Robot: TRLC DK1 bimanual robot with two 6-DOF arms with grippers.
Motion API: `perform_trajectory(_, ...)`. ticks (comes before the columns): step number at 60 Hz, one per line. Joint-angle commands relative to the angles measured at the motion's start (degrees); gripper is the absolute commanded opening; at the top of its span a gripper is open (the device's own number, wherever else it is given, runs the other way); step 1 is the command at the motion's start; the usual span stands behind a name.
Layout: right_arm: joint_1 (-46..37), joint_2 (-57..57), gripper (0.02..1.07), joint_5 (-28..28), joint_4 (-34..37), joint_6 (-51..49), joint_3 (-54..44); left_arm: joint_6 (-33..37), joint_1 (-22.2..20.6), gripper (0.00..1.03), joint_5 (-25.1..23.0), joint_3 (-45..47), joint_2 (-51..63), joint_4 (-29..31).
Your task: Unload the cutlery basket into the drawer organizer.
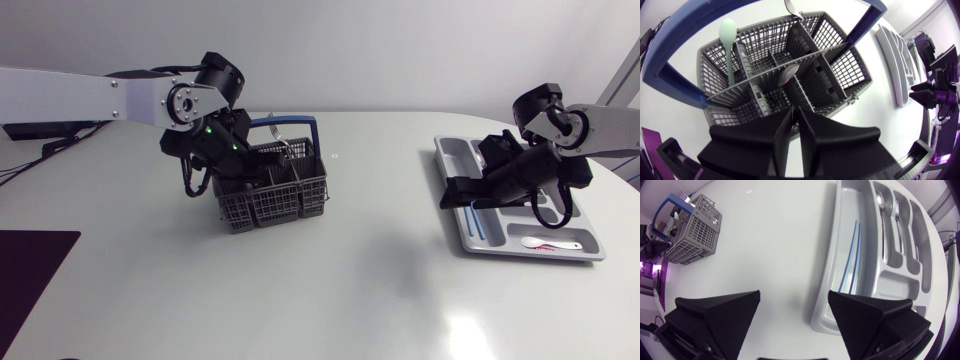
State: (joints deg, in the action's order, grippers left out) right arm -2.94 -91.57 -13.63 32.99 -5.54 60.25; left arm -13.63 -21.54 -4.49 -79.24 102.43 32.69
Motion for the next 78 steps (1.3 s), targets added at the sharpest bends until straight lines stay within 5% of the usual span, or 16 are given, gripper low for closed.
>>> perform_trajectory(1, 0.4, 1.2, 1.0, 0.4, 0.0, 1.1, -1.8, -1.9, 0.7, 0.04, 0.2, 1.0, 1.5, 0.4)
perform_trajectory(35, 1.6, 3.7, 1.0, 0.4, 0.2, -0.3, -3.5, -2.5, 7.8, 0.04, -17.7, -7.3, -5.6, 11.4)
perform_trajectory(48, 4.3, 9.9, 1.0, -1.8, -0.7, -3.9, -5.2, -1.8, 7.7, 0.04, -18.9, -7.8, -14.1, 13.2)
perform_trajectory(58, 7.5, 16.9, 1.0, -3.4, -2.3, -6.3, -7.9, -1.0, 6.2, 0.04, -22.5, -6.5, -19.6, 13.2)
perform_trajectory(78, 18.4, 36.5, 1.02, -6.4, -5.5, -18.2, -16.8, 12.5, -6.8, 0.04, -28.8, 0.8, -21.8, 17.1)
